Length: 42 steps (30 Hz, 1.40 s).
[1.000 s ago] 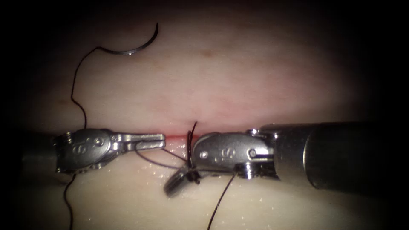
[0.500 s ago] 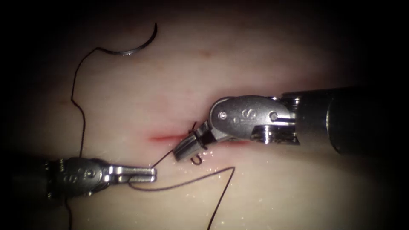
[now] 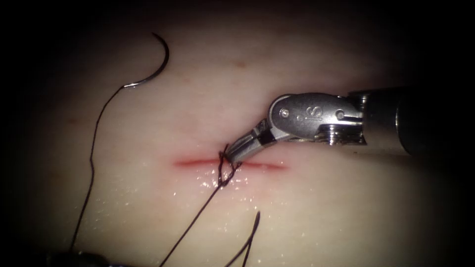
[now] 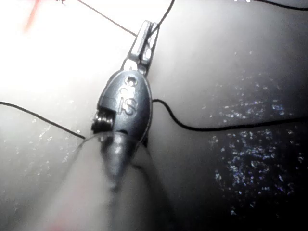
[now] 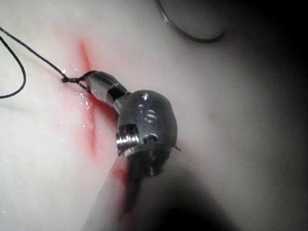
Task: Wound Closure
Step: Pick up suture tail with right hand and pull upward while pulling downward with left holder
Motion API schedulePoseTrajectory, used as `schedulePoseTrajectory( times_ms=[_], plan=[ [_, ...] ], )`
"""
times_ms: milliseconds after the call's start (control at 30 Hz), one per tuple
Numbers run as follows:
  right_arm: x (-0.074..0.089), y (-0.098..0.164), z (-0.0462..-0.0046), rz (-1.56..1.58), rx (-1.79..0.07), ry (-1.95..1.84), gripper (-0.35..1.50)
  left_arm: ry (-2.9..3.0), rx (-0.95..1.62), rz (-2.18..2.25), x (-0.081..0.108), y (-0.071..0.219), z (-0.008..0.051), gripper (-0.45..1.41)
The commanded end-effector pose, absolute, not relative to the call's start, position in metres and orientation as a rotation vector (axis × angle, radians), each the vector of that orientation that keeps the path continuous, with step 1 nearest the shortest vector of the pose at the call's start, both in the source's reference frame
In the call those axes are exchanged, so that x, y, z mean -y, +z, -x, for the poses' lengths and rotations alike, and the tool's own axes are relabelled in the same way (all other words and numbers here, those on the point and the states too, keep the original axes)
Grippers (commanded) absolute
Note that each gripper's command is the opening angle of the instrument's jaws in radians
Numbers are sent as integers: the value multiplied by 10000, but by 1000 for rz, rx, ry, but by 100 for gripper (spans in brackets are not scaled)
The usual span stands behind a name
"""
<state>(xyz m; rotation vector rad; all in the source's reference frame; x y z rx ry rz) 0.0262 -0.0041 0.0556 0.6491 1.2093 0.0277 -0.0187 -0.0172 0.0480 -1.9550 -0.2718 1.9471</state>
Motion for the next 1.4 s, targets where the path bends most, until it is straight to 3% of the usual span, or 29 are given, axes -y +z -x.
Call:
schedulePoseTrajectory(
  times_ms=[33, 867, 1400],
  plan=[
    [37, 565, -270, -644, -1213, 34, -35, 1950, 294, 1953, 181, 476, 192, -45],
    [-6, 608, -281, -453, -1133, 132, -35, 1963, 313, 1974, 180, 455, 221, -45],
    [-8, 608, -265, -363, -1069, 150, -35, 1989, 338, 2009, 245, 442, 215, -45]
  ],
)
